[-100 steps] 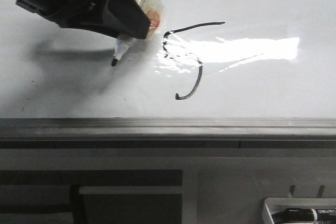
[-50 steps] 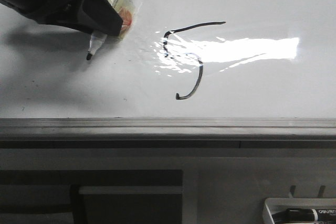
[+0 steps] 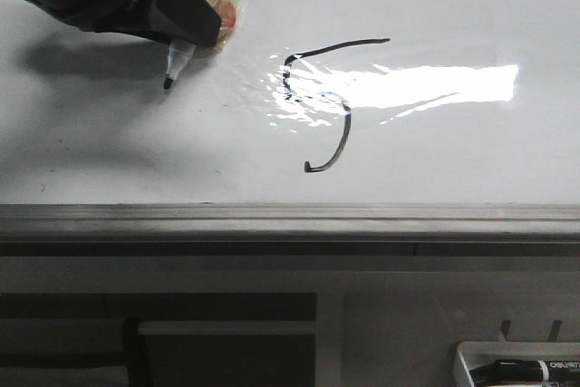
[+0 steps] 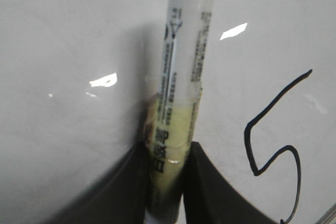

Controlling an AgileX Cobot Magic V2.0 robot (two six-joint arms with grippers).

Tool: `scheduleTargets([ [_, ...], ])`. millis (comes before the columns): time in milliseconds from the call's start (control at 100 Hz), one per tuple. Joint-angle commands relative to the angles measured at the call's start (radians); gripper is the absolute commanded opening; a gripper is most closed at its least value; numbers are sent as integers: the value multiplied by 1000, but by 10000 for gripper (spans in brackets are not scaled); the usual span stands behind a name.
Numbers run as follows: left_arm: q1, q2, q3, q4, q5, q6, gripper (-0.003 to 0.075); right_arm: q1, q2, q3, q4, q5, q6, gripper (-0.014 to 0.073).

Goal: Write number 5 on whiteboard

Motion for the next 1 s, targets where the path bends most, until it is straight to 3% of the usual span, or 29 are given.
scheduleTargets([
  [0,4,13,-1,2,-46,-11,-21,-9,1,-31,5,-69,4,-58],
  [440,4,13,5,-47,-46,-11,-13,-9,1,24,5,-83,14,-58],
  [540,4,13,5,-49,-46,-11,64,-9,1,40,5,-93,41,-58],
  [660,4,13,5,-51,-46,-11,252,-9,1,40,5,-107,41,-58],
  [760,4,13,5,-72,-46,-11,359,-9,1,40,5,-123,41,-58],
  [990,4,13,5,-84,-48,-11,397,-9,1,40,5,-132,41,-58],
])
